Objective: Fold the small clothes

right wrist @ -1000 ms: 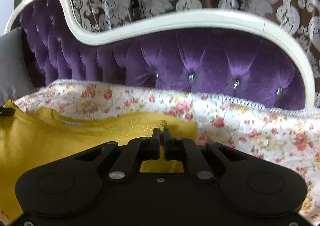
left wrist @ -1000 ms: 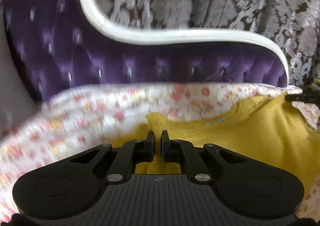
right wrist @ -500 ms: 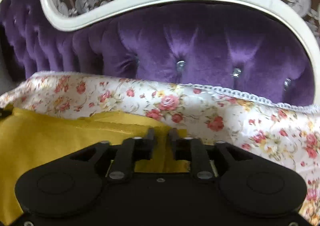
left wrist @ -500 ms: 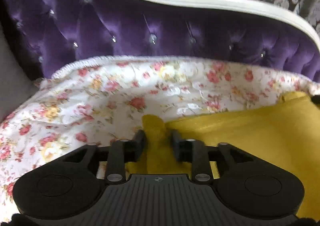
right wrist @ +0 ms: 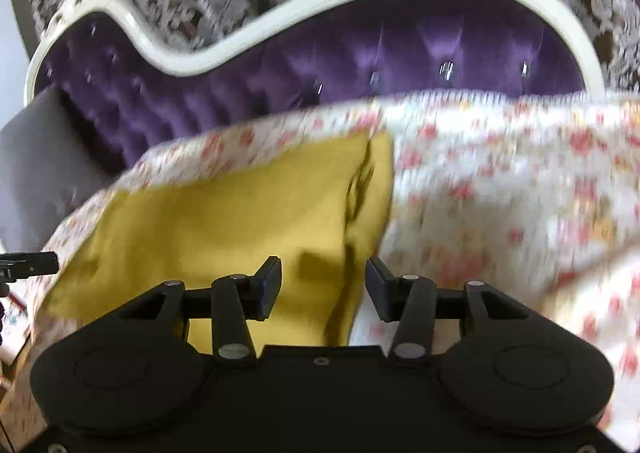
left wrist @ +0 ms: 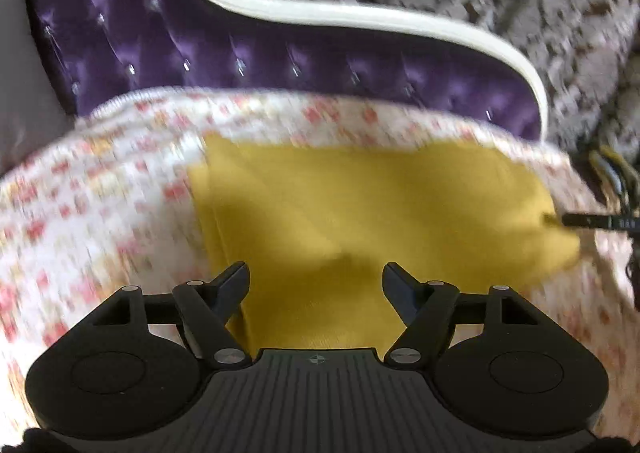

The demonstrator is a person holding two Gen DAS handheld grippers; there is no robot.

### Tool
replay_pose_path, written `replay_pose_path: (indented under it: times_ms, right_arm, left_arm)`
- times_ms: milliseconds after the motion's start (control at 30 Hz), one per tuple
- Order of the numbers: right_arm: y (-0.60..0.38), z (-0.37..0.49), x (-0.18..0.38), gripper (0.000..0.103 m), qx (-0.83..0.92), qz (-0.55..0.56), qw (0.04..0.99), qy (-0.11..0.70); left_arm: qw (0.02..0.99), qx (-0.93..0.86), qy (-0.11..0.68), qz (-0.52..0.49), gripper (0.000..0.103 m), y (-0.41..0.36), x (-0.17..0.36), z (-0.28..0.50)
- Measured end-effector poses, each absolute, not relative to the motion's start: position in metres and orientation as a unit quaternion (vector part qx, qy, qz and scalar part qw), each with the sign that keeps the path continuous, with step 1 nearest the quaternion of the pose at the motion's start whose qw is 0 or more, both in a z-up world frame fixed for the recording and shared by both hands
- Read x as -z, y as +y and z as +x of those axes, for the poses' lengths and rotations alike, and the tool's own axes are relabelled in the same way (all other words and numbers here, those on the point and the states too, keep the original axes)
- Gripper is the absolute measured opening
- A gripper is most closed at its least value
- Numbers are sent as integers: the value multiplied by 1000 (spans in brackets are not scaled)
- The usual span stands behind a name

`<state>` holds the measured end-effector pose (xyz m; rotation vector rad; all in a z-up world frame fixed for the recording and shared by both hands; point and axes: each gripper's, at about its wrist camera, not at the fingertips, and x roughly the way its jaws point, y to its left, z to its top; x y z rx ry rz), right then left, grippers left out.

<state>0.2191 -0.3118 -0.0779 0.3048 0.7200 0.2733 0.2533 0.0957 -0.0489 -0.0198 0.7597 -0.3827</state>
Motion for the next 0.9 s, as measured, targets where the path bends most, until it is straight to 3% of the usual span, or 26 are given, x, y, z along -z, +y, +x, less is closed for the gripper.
replay_pose_path:
  times_ms: [167, 200, 233, 500, 600, 767, 833, 900]
  right_arm:
    - [-307, 206, 84, 53, -148, 172, 906, 356]
    - [-304, 208, 84, 41, -151, 170, 905, 360]
    - [-303, 210, 83, 15, -153, 170, 902, 366]
    - [-304, 199, 56, 12, -142, 121, 904, 385]
    - [-303, 206, 78, 22, -114, 81, 883, 447]
    - [-297, 190, 51, 26, -97, 66, 921, 372]
    - [-279, 189, 41, 54, -105, 37, 935, 336]
    - [-256, 194, 39, 59, -124, 19, 942, 311]
  left_arm:
    - [909, 178, 375, 25, 72, 86, 76, 236]
    - [911, 179, 371, 36, 72, 85, 78, 235]
    - [911, 179, 370, 42, 72, 84, 78, 234]
    - [902, 199, 382, 36, 72, 90, 77, 236]
    - [896, 205, 388, 63, 72, 85, 76, 233]
    - [904, 197, 378, 26, 72, 89, 50, 234]
    - [915, 186, 357, 1, 72, 84, 39, 237]
    - [923, 180, 340, -2, 73, 72, 34, 243]
